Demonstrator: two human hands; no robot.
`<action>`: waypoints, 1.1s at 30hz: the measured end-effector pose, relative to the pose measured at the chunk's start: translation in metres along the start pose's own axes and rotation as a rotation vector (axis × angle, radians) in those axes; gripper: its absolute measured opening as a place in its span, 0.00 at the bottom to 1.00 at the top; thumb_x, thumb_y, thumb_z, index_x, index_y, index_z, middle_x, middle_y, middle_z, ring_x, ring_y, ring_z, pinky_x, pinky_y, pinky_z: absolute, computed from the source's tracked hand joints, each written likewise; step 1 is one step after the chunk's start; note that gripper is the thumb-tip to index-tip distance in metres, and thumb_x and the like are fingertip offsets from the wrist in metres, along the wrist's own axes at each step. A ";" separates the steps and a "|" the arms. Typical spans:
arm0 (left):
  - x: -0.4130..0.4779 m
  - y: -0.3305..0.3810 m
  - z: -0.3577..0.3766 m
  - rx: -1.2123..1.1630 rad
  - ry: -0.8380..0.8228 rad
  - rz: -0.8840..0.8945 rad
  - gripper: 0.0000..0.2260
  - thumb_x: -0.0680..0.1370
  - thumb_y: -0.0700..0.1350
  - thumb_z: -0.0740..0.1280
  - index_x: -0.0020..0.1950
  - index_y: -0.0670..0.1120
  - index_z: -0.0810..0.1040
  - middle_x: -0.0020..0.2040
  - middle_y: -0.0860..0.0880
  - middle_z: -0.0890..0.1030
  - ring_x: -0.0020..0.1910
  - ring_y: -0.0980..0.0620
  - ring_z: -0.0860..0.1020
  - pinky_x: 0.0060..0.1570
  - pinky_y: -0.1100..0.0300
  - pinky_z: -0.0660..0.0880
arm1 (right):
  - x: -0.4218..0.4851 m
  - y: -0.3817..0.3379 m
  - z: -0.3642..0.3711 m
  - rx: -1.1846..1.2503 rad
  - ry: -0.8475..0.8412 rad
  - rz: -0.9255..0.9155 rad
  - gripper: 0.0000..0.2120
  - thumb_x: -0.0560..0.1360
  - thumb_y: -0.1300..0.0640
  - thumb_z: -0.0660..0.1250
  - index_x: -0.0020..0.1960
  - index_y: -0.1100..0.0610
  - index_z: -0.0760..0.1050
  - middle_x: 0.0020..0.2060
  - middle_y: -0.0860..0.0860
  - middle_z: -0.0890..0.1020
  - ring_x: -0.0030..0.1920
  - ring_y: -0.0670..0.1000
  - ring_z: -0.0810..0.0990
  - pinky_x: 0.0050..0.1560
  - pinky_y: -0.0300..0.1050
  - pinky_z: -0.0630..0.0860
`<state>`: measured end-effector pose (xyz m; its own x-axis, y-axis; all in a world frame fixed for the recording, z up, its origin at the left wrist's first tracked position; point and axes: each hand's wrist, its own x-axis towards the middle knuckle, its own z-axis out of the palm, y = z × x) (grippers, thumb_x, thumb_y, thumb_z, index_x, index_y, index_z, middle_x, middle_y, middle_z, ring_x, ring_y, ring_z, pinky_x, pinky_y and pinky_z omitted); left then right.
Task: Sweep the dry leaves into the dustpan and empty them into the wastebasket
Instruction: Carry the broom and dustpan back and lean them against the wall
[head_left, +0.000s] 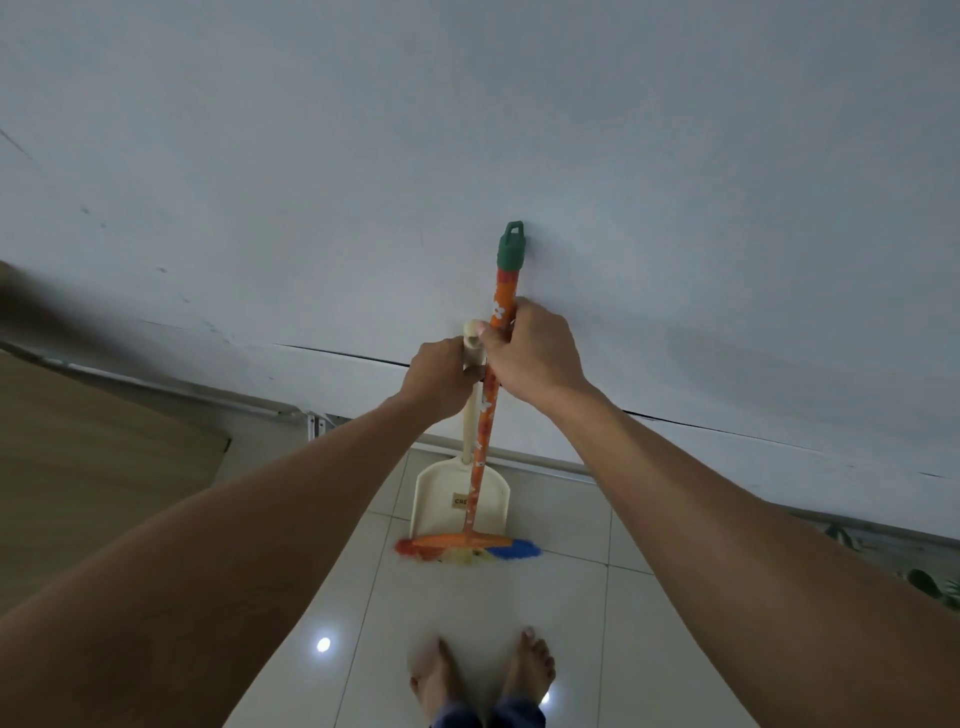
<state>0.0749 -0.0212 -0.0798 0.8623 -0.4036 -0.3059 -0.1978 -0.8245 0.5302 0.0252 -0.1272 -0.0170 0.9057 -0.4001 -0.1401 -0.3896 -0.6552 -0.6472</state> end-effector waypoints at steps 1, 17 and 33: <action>0.000 0.000 -0.001 0.014 -0.002 0.006 0.08 0.79 0.42 0.64 0.56 0.41 0.78 0.50 0.45 0.83 0.45 0.45 0.80 0.42 0.56 0.75 | 0.001 0.000 0.002 0.011 0.019 0.006 0.15 0.78 0.44 0.66 0.55 0.55 0.77 0.46 0.47 0.82 0.47 0.50 0.82 0.52 0.44 0.78; -0.020 0.002 0.002 0.014 0.061 -0.004 0.11 0.80 0.48 0.66 0.53 0.41 0.74 0.47 0.44 0.81 0.41 0.48 0.74 0.40 0.57 0.71 | -0.022 0.008 -0.007 -0.086 0.086 -0.067 0.14 0.82 0.46 0.59 0.56 0.56 0.74 0.41 0.46 0.78 0.42 0.51 0.82 0.49 0.46 0.79; -0.015 -0.011 0.011 -0.020 0.069 -0.025 0.13 0.79 0.46 0.67 0.60 0.42 0.72 0.51 0.46 0.80 0.47 0.46 0.78 0.46 0.54 0.75 | -0.020 0.027 0.032 -0.037 0.034 0.052 0.13 0.82 0.48 0.60 0.57 0.57 0.74 0.40 0.49 0.80 0.40 0.53 0.79 0.43 0.45 0.74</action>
<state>0.0590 -0.0102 -0.0903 0.8969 -0.3543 -0.2647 -0.1672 -0.8258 0.5387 0.0022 -0.1167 -0.0561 0.8783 -0.4551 -0.1467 -0.4422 -0.6564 -0.6112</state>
